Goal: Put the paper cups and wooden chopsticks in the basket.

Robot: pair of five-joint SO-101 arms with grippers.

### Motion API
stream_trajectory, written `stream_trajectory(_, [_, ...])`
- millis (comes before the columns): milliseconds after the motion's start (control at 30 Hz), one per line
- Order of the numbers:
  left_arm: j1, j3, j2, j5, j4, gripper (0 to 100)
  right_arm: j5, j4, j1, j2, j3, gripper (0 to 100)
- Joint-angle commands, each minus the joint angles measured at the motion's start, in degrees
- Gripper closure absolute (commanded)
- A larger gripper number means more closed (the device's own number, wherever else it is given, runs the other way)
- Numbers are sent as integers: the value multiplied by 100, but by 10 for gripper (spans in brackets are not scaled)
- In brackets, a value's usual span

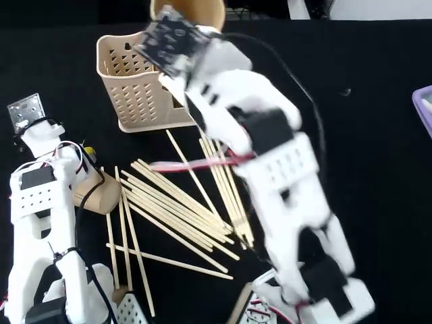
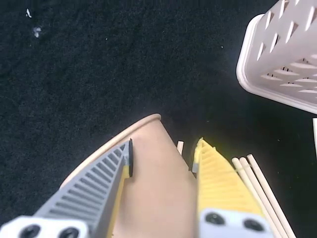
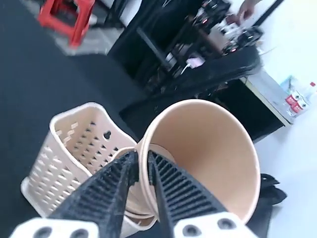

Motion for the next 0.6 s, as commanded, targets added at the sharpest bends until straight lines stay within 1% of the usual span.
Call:
stream_trajectory(0, [-57, 180, 44, 35, 9, 784, 448, -158, 114, 330, -611, 988])
stream_trajectory(200, [-57, 163, 44, 35, 9, 784, 826, 413, 132, 760, -629, 988])
stream_trajectory(433, [-57, 163, 44, 35, 9, 784, 765, 457, 123, 901, -1121, 986])
stream_trajectory(500, [-57, 163, 44, 35, 9, 784, 404, 484, 123, 901, -1209, 975])
stream_trajectory(567, [-57, 163, 44, 35, 9, 784, -141, 484, 141, 901, -1235, 910])
